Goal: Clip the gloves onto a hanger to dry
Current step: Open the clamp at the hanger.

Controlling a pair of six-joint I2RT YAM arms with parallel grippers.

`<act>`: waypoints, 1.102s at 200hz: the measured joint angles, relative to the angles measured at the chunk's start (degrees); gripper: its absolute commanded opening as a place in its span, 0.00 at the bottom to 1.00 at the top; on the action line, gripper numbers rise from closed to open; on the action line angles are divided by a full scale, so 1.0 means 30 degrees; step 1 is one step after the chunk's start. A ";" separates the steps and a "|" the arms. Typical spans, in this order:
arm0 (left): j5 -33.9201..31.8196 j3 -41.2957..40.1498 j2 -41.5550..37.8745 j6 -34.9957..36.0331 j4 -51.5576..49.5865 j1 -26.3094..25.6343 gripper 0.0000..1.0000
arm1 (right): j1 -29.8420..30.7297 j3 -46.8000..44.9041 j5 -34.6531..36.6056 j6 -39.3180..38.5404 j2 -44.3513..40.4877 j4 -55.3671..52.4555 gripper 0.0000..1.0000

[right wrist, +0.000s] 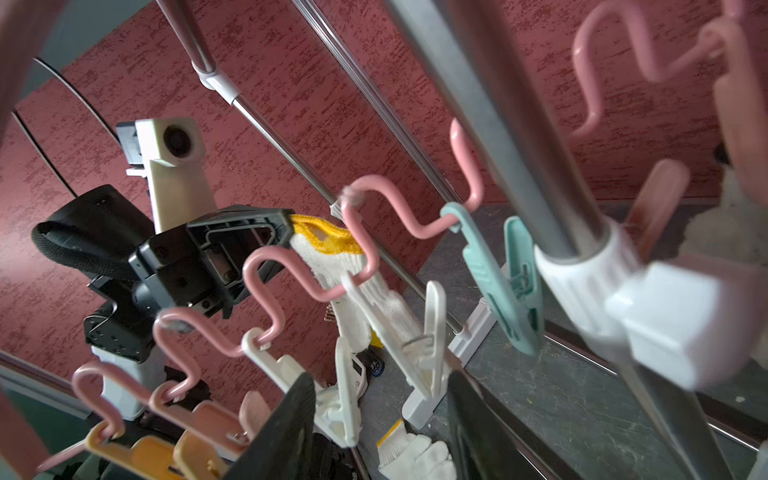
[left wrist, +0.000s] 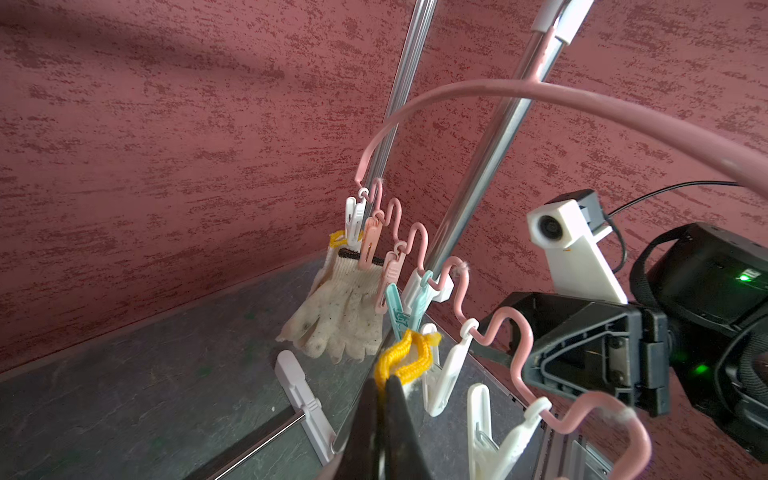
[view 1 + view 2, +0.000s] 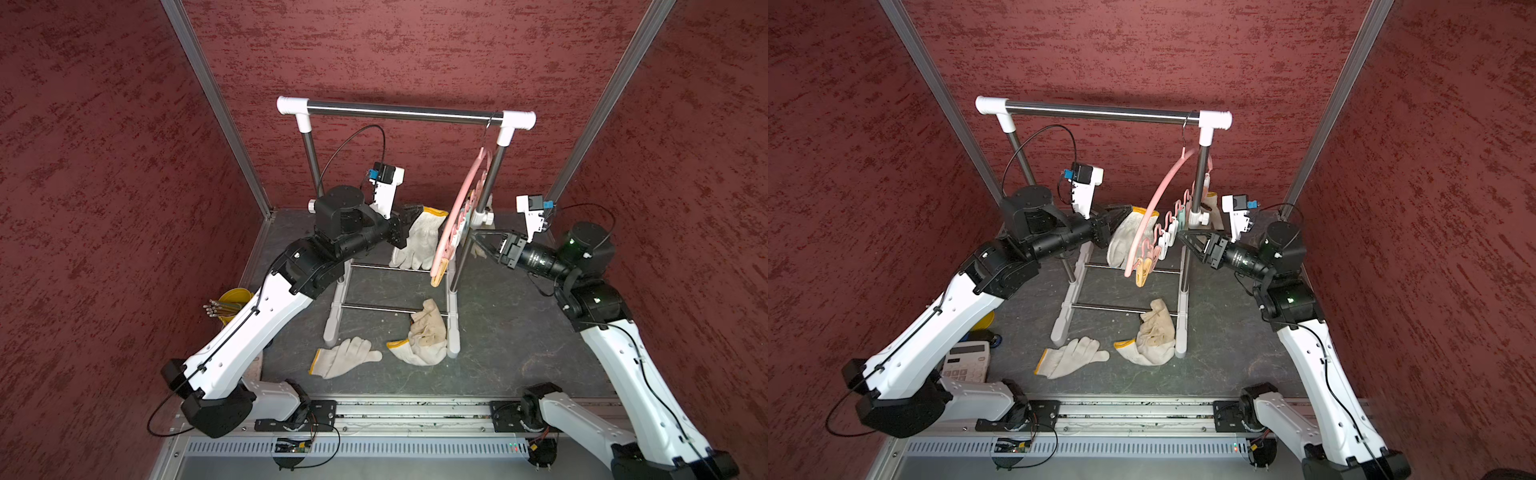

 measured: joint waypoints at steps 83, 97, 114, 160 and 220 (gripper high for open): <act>0.0313 0.0007 0.0619 -0.0350 0.0328 -0.0219 0.00 | 0.0794 0.0007 0.1260 0.0000 0.1574 0.0750 0.54; 0.0437 0.0007 0.0787 -0.0357 0.0342 -0.0226 0.00 | 0.0969 0.0007 0.1348 0.0000 0.1829 0.0962 0.54; 0.0495 0.0007 0.0823 -0.0364 0.0350 -0.0240 0.00 | 0.1188 0.0022 0.1457 0.0015 0.2113 0.1166 0.54; 0.0517 0.0007 0.0809 -0.0372 0.0495 -0.0248 0.00 | 0.1661 0.0226 0.1712 0.0146 0.2368 0.1596 0.54; 0.0525 0.0007 0.0809 -0.0372 0.0495 -0.0248 0.00 | 0.1916 0.0590 0.1996 0.0146 0.2572 0.1902 0.53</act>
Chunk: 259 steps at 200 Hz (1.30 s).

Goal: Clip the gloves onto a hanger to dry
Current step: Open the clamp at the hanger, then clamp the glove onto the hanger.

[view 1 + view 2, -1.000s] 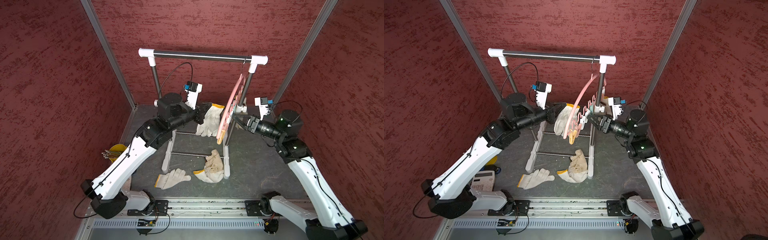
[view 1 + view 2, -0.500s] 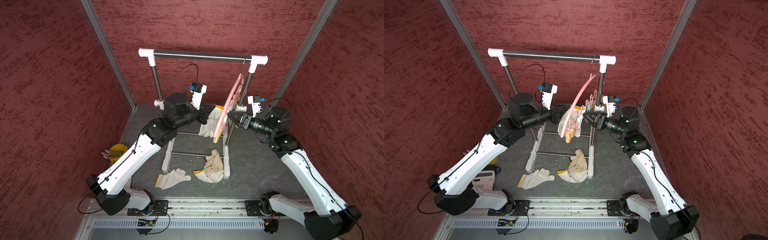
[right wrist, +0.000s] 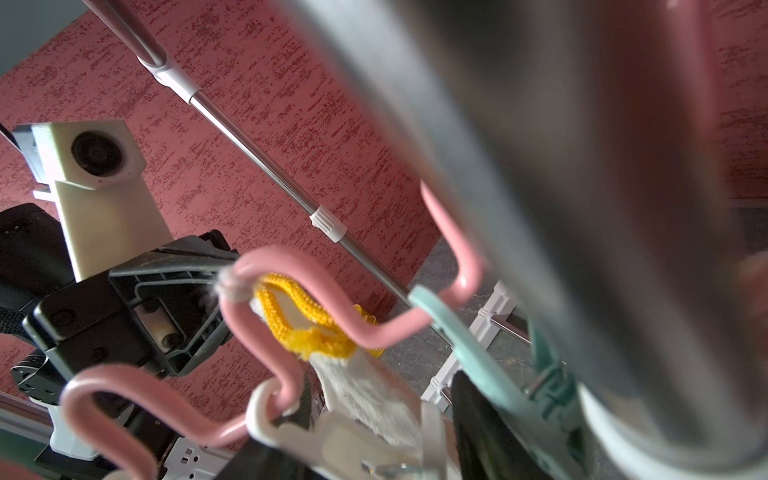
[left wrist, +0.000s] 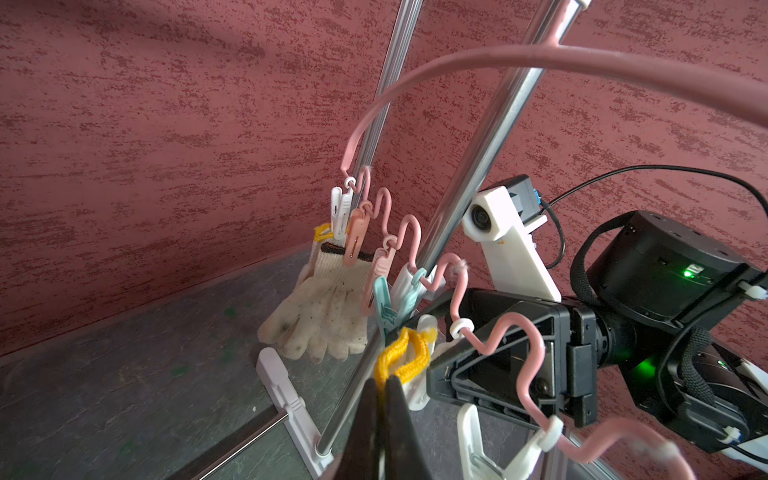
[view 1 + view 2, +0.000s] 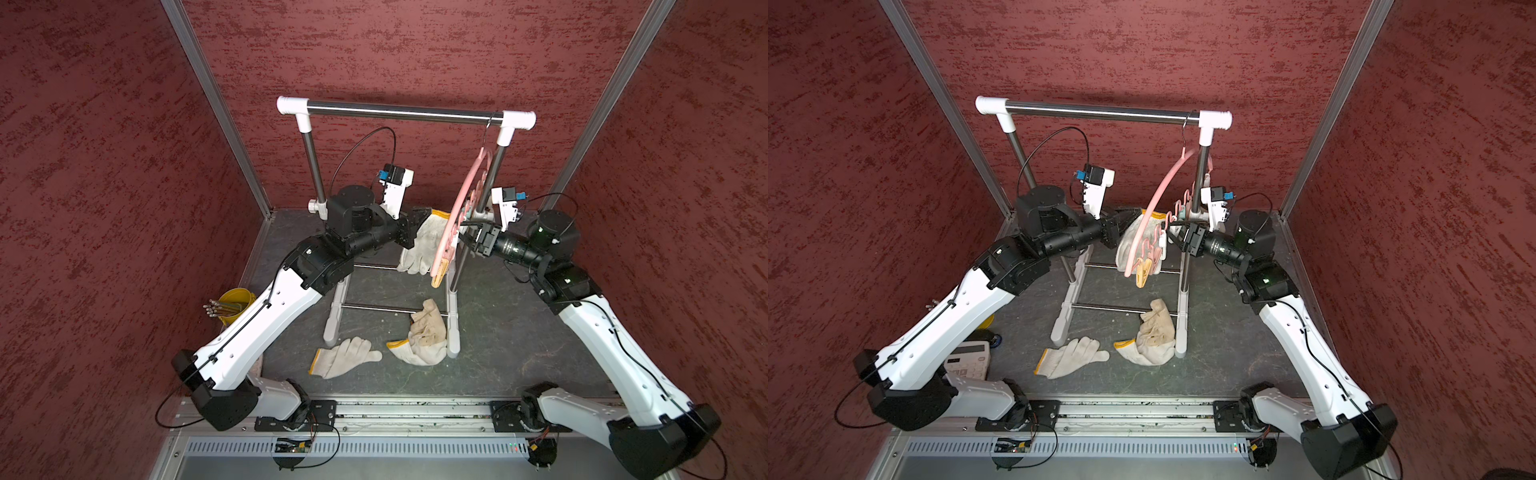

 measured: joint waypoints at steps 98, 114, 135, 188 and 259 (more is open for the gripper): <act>0.0044 0.0000 0.0000 0.0000 -0.0007 -0.0080 0.00 | 0.0066 0.0568 0.0204 -0.0503 0.0211 -0.0240 0.32; 0.0051 0.0000 0.0000 0.0015 -0.0051 -0.0080 0.00 | 0.0066 0.0568 0.0204 -0.0525 0.0211 -0.0255 0.31; 0.0189 -0.0015 -0.0029 0.0284 -0.0459 -0.0080 0.00 | 0.0066 0.0568 0.0204 -0.0656 0.0211 -0.0350 0.29; 0.2113 -0.2229 -0.1326 0.2004 -0.2361 0.0248 0.00 | 0.0066 0.0590 0.0204 -0.1115 0.0211 -0.0525 0.19; 0.5464 -0.3220 -0.1035 0.2732 -0.2062 0.0488 0.00 | 0.0073 0.1064 0.0182 -0.1457 0.0248 -0.1020 0.14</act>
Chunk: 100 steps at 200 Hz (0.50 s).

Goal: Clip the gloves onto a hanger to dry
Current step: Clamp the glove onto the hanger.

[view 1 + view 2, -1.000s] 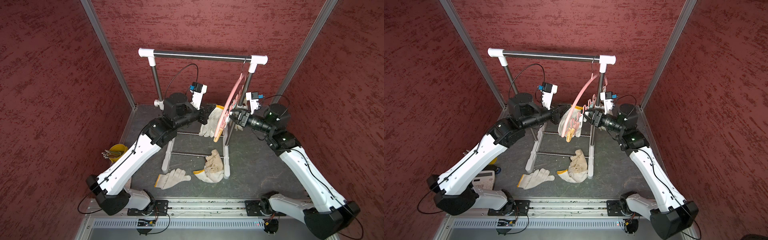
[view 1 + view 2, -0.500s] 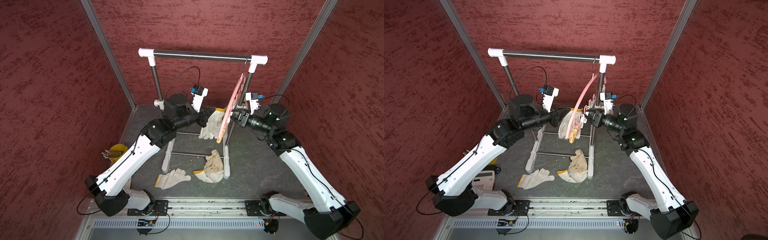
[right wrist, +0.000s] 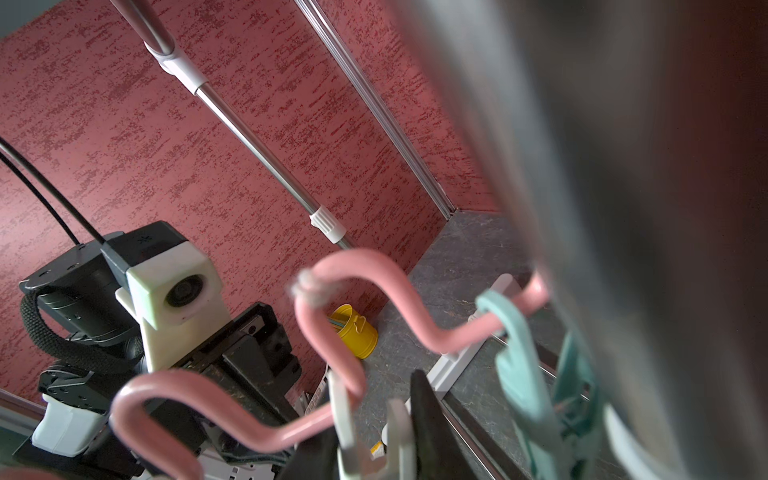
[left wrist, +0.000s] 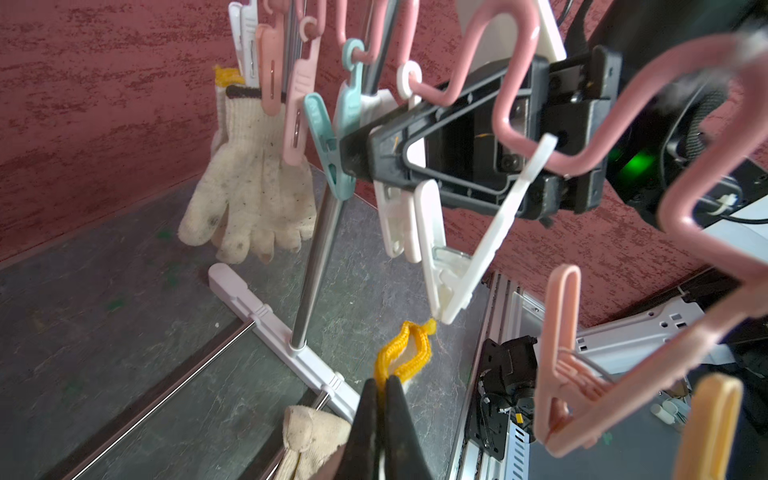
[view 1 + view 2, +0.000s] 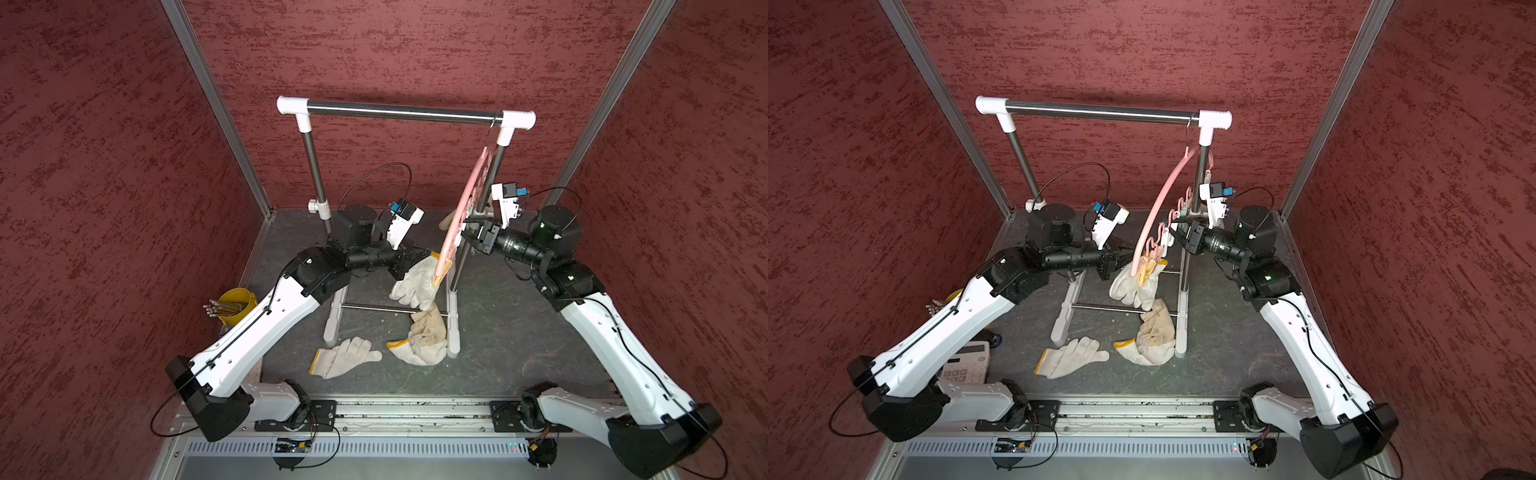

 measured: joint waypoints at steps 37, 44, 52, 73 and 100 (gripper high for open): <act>0.0656 0.0423 0.1333 -0.0197 0.1195 0.0007 0.00 | 0.0000 0.0000 -0.0051 -0.0087 0.0000 -0.0044 0.13; 0.0699 0.0466 0.1545 -0.0219 0.1370 0.0007 0.00 | 0.0000 0.0000 -0.0066 -0.0095 0.0000 -0.0051 0.13; 0.0765 0.0488 0.1741 -0.0270 0.1523 0.0007 0.00 | 0.0000 0.0000 -0.0080 -0.0095 0.0000 -0.0051 0.13; 0.0940 0.0568 0.2055 -0.0510 0.1807 0.0022 0.00 | 0.0000 0.0000 -0.0102 -0.0095 -0.0007 -0.0044 0.13; 0.1035 0.0991 0.2353 -0.0721 0.2047 0.0022 0.00 | 0.0000 -0.0051 -0.0153 -0.0073 -0.0022 0.0022 0.13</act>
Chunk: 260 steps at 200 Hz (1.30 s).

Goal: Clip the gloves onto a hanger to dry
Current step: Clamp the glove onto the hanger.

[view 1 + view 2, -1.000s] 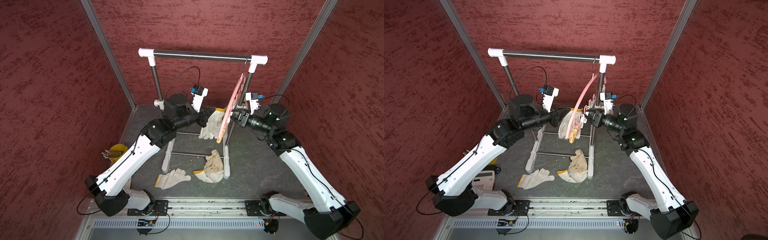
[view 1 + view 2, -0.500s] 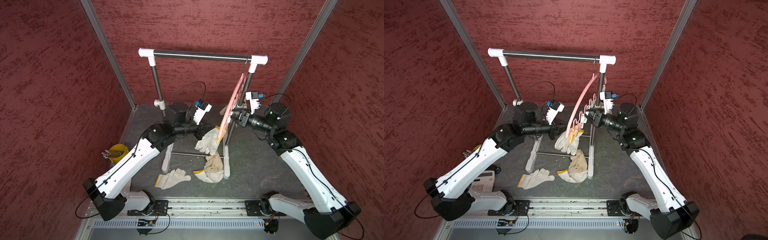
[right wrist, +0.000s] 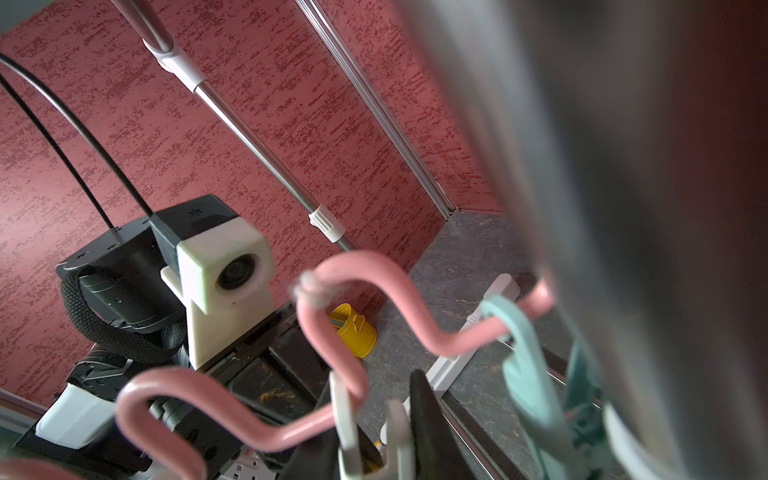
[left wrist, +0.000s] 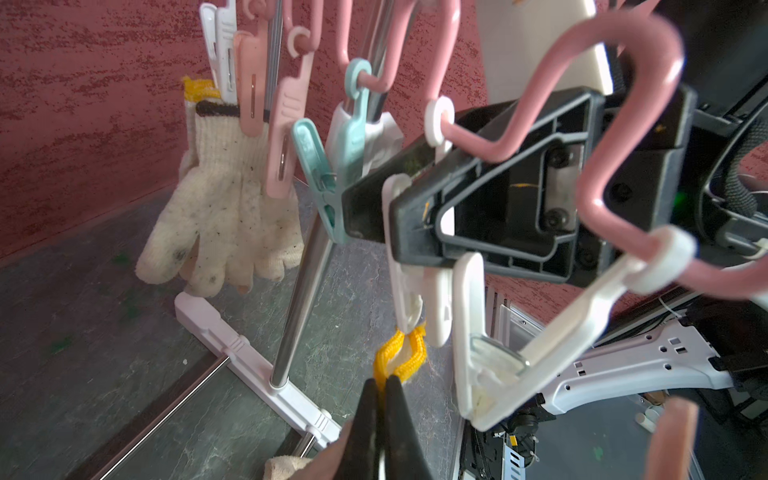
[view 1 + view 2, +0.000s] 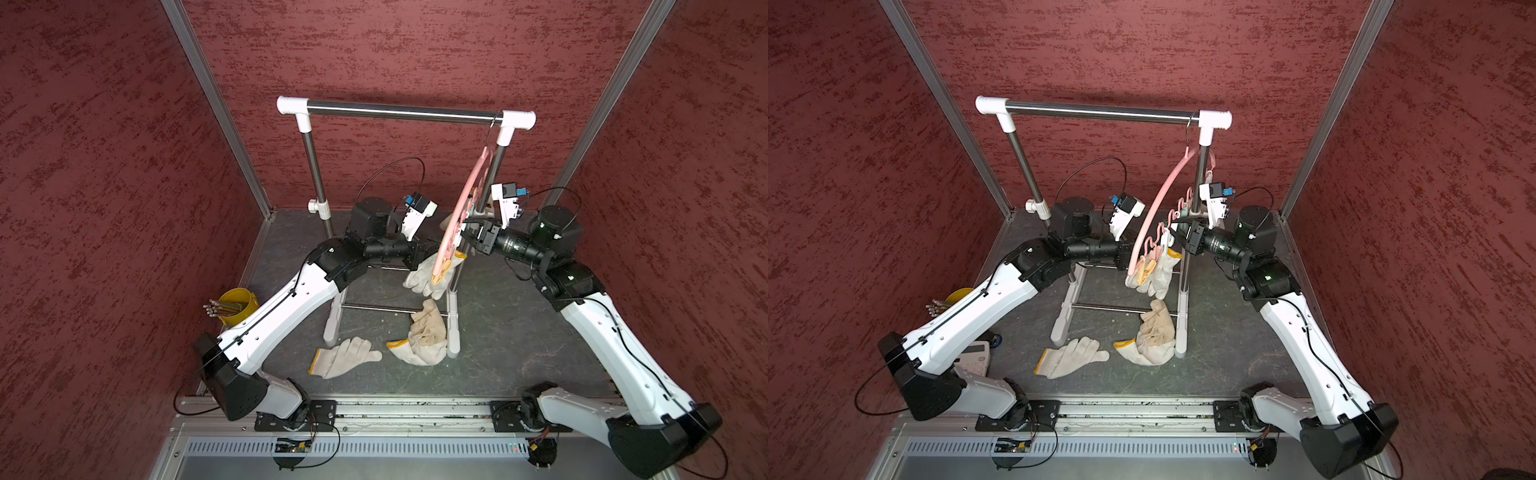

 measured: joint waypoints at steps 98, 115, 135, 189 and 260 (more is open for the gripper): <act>0.0153 0.1056 0.0248 -0.0321 0.0481 0.0000 0.00 | 0.0000 -0.0495 0.0000 0.0007 -0.0284 0.0488 0.11; 0.0211 0.1071 0.0321 -0.0350 0.0474 -0.0007 0.00 | 0.0000 -0.0517 0.0000 0.0015 -0.0284 0.0517 0.10; 0.0270 0.1093 0.0357 -0.0372 0.0474 -0.0029 0.00 | 0.0000 -0.0656 0.0007 0.0015 -0.0313 0.0656 0.11; 0.0342 0.1304 0.0372 -0.0510 0.0488 -0.0036 0.00 | 0.0000 -0.0780 0.0080 -0.0029 -0.0495 0.0765 0.37; 0.0299 0.1304 0.0372 -0.0561 0.0503 -0.0036 0.25 | 0.0015 -0.0780 0.0699 -0.0306 -0.0794 0.0189 0.65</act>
